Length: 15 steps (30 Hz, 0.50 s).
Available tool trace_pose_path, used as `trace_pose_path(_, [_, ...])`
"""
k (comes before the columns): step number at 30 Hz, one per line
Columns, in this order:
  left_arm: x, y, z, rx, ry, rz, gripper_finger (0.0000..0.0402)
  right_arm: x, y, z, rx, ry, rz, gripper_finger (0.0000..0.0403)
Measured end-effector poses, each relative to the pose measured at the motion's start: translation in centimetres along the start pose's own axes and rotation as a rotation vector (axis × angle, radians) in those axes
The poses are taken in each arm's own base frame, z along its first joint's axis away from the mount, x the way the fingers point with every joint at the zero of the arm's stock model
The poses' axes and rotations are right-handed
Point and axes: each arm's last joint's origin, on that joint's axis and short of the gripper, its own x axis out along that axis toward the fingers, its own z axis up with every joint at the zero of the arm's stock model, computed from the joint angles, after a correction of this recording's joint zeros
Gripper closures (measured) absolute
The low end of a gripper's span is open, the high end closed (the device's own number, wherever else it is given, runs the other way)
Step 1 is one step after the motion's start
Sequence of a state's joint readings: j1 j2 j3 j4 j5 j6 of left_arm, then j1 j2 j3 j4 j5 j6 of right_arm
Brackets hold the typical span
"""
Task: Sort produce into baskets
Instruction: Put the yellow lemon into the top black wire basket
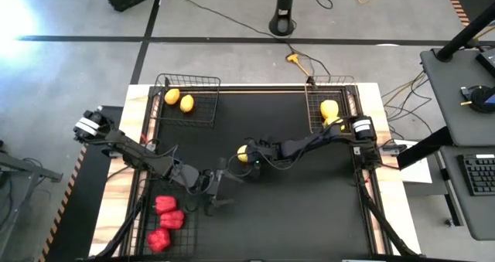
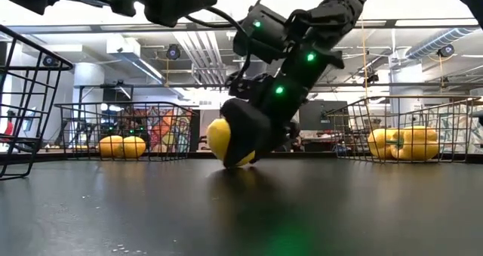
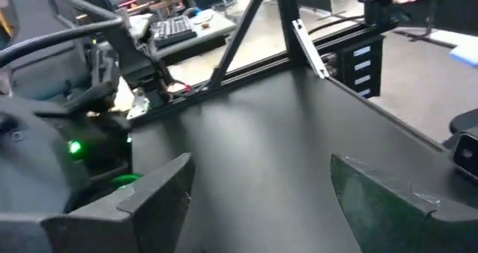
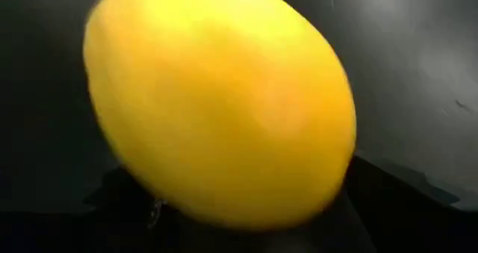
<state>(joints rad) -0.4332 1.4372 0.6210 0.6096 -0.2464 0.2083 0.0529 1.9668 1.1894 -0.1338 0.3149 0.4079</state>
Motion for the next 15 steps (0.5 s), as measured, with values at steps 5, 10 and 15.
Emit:
trace_pose_path(5, [0.0,0.1,0.0,-0.002,0.005,0.027,0.0106,-1.2,-0.1,-0.2,-0.027,0.064,0.004,0.0030])
trace_pose_path(10, [-0.1,0.1,-0.5,-0.024,0.069,0.054,0.0106,-3.7,-0.8,0.0,-0.057,0.149,-0.016,0.0030])
trace_pose_path(15, [-0.6,0.8,-1.7,-0.121,0.229,0.303,0.0106,-7.9,-0.8,0.8,-0.028,0.192,-0.040,0.0030])
